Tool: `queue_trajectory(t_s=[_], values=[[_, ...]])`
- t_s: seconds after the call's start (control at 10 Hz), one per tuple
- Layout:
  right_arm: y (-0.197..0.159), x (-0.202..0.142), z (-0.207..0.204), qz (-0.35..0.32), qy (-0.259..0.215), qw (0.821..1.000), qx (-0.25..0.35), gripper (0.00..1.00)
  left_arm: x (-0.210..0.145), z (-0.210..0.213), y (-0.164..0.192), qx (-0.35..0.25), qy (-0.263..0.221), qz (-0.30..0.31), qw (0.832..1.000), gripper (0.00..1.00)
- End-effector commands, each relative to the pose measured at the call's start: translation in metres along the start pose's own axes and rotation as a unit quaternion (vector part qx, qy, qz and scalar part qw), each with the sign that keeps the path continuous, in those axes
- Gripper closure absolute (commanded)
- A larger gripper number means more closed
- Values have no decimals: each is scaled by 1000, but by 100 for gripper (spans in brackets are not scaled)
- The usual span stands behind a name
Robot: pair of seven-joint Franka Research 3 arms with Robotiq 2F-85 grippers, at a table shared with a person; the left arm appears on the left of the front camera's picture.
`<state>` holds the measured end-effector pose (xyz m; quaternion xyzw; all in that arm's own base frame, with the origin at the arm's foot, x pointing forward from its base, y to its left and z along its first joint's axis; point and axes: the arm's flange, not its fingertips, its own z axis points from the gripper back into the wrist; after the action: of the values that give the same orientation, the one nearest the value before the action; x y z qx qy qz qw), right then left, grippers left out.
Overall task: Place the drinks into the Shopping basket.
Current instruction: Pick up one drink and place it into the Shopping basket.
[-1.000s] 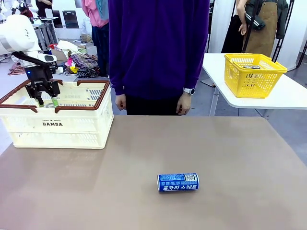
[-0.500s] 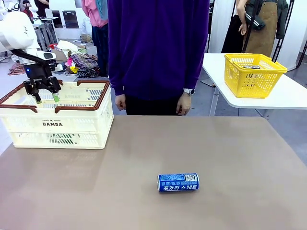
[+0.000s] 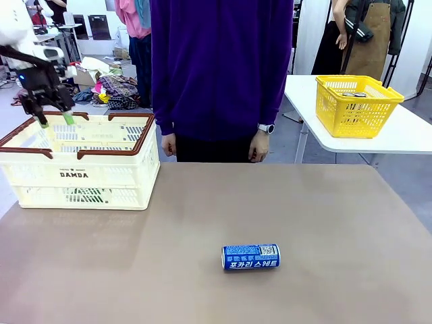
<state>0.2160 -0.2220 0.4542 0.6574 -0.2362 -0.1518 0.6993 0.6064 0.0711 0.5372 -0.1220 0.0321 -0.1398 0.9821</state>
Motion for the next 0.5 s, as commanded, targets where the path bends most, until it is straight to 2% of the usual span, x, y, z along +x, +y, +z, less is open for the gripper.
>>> queue_trajectory(t_s=[0.0,0.1,0.2,0.3,0.4], values=[[5,2,1,-1,-6,1000,10,0,-87,15,-21,-69,-49,-53,995,0],[5,2,1,-1,-6,1000,10,0,-124,20,-25,-150,-132,-84,976,0],[5,2,1,-1,-6,1000,10,0,-162,15,-23,-236,-189,-128,945,0],[5,2,1,-1,-6,1000,10,0,-201,3,-10,-311,-236,-174,904,0],[5,2,1,-1,-6,1000,10,0,-223,-7,6,-386,-259,-195,864,0]])
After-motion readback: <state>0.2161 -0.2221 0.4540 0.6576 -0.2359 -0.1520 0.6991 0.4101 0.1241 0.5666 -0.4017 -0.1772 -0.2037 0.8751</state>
